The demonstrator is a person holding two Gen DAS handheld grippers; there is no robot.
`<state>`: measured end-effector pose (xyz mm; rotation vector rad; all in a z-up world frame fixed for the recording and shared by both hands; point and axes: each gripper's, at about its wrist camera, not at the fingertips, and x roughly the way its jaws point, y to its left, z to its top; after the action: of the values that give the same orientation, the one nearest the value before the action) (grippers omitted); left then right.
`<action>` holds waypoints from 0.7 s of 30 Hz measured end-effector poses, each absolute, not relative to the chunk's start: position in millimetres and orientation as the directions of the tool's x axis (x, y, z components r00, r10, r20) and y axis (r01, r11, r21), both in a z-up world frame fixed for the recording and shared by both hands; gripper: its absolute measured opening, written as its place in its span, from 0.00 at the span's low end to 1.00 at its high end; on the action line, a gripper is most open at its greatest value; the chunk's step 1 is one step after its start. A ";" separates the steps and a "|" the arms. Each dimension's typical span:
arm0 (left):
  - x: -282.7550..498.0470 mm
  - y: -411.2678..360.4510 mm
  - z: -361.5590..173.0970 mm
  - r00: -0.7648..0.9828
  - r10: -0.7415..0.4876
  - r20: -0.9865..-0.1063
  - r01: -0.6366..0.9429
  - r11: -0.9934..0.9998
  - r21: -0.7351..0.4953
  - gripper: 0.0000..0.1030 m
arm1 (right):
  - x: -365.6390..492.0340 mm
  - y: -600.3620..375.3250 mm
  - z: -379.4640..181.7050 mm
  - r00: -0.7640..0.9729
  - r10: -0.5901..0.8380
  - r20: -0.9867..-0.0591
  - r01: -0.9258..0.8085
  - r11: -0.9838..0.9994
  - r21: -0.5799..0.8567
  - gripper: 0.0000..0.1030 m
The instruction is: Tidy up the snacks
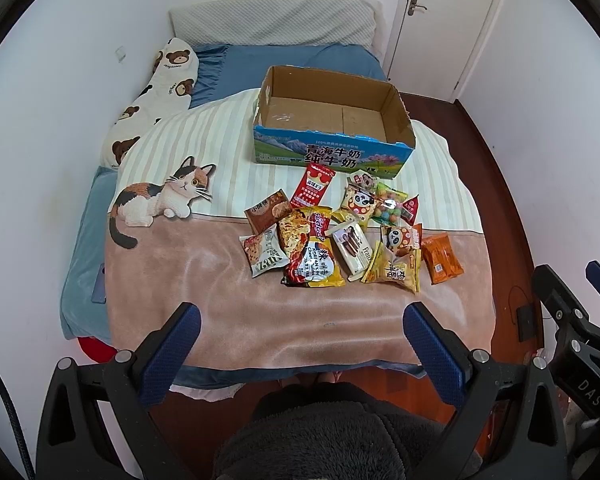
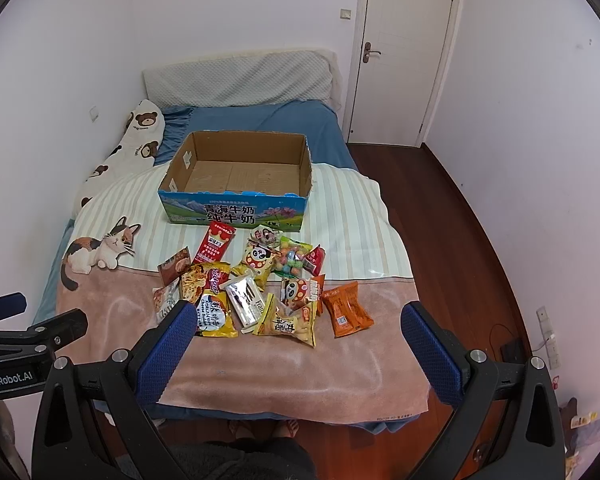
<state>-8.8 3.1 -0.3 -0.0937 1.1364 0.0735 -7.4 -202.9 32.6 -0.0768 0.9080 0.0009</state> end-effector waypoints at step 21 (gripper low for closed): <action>-9.8 4.9 -2.7 0.419 0.008 -0.908 -0.106 0.994 -0.040 1.00 | -5.1 -197.3 30.2 0.622 -0.034 -0.782 -0.030 0.997 -0.068 1.00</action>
<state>-9.8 4.9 -2.7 -0.0957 1.1365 0.0718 -5.1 -197.3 30.2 -0.0768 0.8992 -0.0021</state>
